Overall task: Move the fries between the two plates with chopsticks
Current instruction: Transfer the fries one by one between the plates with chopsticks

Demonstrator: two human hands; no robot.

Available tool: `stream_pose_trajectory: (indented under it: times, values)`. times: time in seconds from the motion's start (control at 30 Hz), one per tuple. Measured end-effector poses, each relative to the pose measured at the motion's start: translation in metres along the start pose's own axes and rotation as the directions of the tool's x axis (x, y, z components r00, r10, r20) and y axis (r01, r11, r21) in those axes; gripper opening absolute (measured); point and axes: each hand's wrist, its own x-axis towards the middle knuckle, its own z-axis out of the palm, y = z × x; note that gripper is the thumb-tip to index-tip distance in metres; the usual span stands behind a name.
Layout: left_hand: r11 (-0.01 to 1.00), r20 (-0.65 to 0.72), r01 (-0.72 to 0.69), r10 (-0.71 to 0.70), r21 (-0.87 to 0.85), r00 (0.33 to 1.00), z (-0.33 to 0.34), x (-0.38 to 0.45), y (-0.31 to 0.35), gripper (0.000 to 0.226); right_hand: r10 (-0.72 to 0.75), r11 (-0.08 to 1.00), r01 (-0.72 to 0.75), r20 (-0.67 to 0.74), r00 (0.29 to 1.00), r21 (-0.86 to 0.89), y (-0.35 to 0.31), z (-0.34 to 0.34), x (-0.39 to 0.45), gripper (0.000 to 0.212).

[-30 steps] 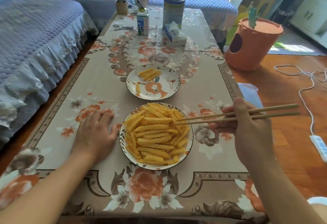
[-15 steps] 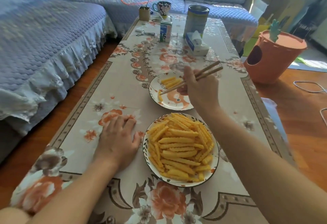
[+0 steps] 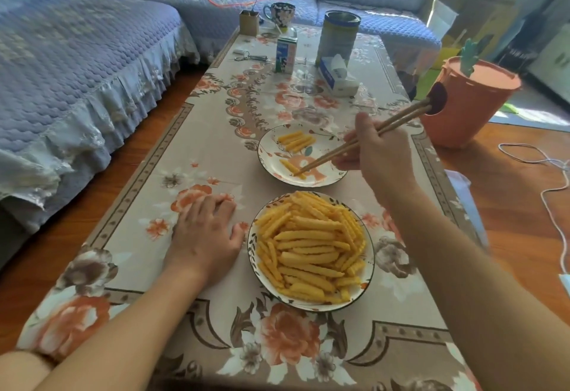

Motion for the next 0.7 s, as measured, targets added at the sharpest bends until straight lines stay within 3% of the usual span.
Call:
stream_pose_trajectory:
  times: [0.1, 0.2, 0.3, 0.43, 0.57, 0.7]
  values:
    - [1.000, -0.009, 0.002, -0.001, 0.005, 1.000, 0.000, 0.000, 0.001, 0.048, 0.030, 0.997, -0.040, 0.137, 0.990, 0.071, -0.023, -0.022, -0.026, 0.046]
    - [1.000, -0.012, 0.001, 0.000, 0.005, 1.000, -0.001, -0.001, 0.001, 0.048, -0.041, 0.998, 0.053, 0.316, 0.948, -0.026, -0.035, -0.020, -0.045, 0.044]
    - [1.000, -0.013, 0.003, -0.003, -0.003, 1.000, 0.000, -0.001, 0.001, 0.046, -0.095, 0.980, 0.155, 0.387, 0.917, -0.128, -0.040, -0.010, -0.041, 0.042]
    - [1.000, -0.020, 0.003, -0.003, 0.000, 1.000, 0.001, -0.001, 0.000, 0.041, -0.053, 0.953, 0.188, 0.481, 0.875, -0.237, -0.047, 0.001, -0.031, 0.043]
    - [1.000, -0.023, -0.008, 0.008, -0.006, 1.000, 0.001, 0.000, -0.001, 0.042, -0.004, 0.924, 0.208, 0.538, 0.843, -0.320, -0.054, 0.004, -0.022, 0.039]
    - [1.000, -0.024, -0.015, 0.015, 0.002, 1.000, 0.003, 0.000, -0.002, 0.045, -0.117, 0.953, 0.232, 0.467, 0.876, -0.197, -0.062, 0.000, -0.003, 0.038]
